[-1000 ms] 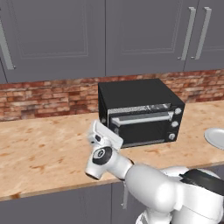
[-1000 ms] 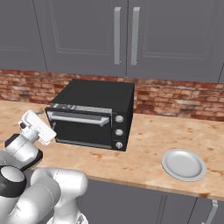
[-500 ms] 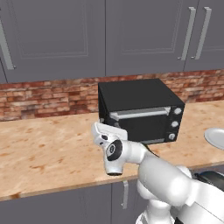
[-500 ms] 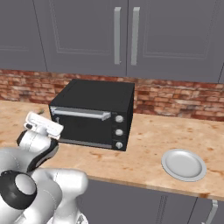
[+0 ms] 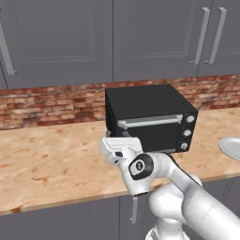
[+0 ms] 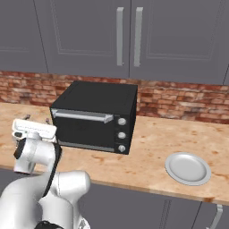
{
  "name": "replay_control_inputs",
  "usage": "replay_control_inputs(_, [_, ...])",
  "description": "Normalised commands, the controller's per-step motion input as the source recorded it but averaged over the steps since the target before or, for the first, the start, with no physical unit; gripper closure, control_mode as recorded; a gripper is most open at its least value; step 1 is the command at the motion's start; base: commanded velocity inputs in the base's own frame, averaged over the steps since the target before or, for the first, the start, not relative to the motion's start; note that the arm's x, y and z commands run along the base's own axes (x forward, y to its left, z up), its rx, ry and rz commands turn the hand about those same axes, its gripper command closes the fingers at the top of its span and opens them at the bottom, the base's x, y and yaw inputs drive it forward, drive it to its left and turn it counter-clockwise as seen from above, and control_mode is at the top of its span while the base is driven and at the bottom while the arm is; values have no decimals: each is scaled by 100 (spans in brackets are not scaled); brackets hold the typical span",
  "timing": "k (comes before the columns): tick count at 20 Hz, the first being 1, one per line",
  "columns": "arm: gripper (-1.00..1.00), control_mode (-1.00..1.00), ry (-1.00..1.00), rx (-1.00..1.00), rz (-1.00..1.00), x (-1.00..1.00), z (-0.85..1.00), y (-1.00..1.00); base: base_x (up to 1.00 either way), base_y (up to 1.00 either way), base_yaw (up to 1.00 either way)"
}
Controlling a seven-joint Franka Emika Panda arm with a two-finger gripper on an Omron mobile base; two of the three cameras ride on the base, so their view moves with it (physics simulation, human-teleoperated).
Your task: Pick up the bagel from the plate, place it on the toaster oven rack, close the door, and set the timer.
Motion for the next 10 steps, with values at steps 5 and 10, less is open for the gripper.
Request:
replay_control_inputs(5, [-100,-100,16,8,1,-76,100,32,0,0,0])
replay_control_inputs(10, [-100,-100,33,43,-2,-32,100,34,0,0,0])
